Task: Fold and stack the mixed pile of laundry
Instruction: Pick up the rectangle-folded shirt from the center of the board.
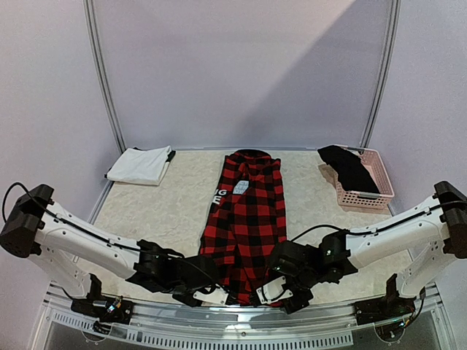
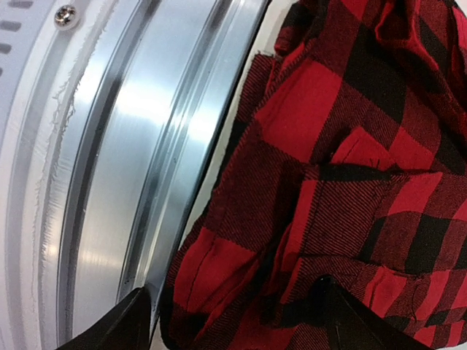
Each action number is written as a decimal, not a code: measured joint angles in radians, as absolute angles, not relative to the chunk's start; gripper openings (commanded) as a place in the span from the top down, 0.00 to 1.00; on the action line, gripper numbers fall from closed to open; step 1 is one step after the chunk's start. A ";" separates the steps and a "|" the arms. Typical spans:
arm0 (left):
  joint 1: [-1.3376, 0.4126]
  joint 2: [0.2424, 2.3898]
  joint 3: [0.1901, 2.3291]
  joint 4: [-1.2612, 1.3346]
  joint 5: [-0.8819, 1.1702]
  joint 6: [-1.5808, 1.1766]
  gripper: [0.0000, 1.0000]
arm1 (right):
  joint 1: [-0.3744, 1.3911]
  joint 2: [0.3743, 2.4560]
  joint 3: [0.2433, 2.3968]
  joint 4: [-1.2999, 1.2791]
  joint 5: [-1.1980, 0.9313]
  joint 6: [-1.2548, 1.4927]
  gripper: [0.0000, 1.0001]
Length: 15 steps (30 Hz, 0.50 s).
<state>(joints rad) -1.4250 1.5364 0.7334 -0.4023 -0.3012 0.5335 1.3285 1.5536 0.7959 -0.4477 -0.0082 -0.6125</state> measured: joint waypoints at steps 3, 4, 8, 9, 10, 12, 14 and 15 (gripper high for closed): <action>-1.431 1.566 0.751 -0.395 -0.325 0.534 0.58 | 1.329 1.566 0.807 -0.445 -0.001 -0.606 0.31; -1.433 1.573 0.755 -0.394 -0.331 0.533 0.61 | 1.329 1.572 0.812 -0.445 0.000 -0.603 0.36; -1.437 1.585 0.759 -0.395 -0.345 0.528 0.75 | 1.330 1.591 0.825 -0.443 0.017 -0.594 0.62; -1.438 1.586 0.759 -0.402 -0.348 0.534 0.78 | 1.330 1.591 0.825 -0.445 0.022 -0.589 0.68; -1.438 1.586 0.759 -0.406 -0.351 0.529 0.80 | 1.328 1.591 0.825 -0.448 0.029 -0.586 0.74; -1.439 1.586 0.759 -0.416 -0.356 0.531 0.85 | 1.317 1.590 0.826 -0.451 0.040 -0.579 0.82; -1.439 1.583 0.759 -0.423 -0.365 0.532 0.90 | 1.302 1.583 0.826 -0.456 0.044 -0.585 0.89; -1.438 1.578 0.759 -0.425 -0.371 0.533 0.92 | 1.290 1.575 0.826 -0.461 0.044 -0.582 0.95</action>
<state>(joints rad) -1.4384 1.5784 0.7586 -0.4252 -0.3710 0.5331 1.2903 1.5753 0.8257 -0.4606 0.0437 -0.5816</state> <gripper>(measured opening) 0.140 0.162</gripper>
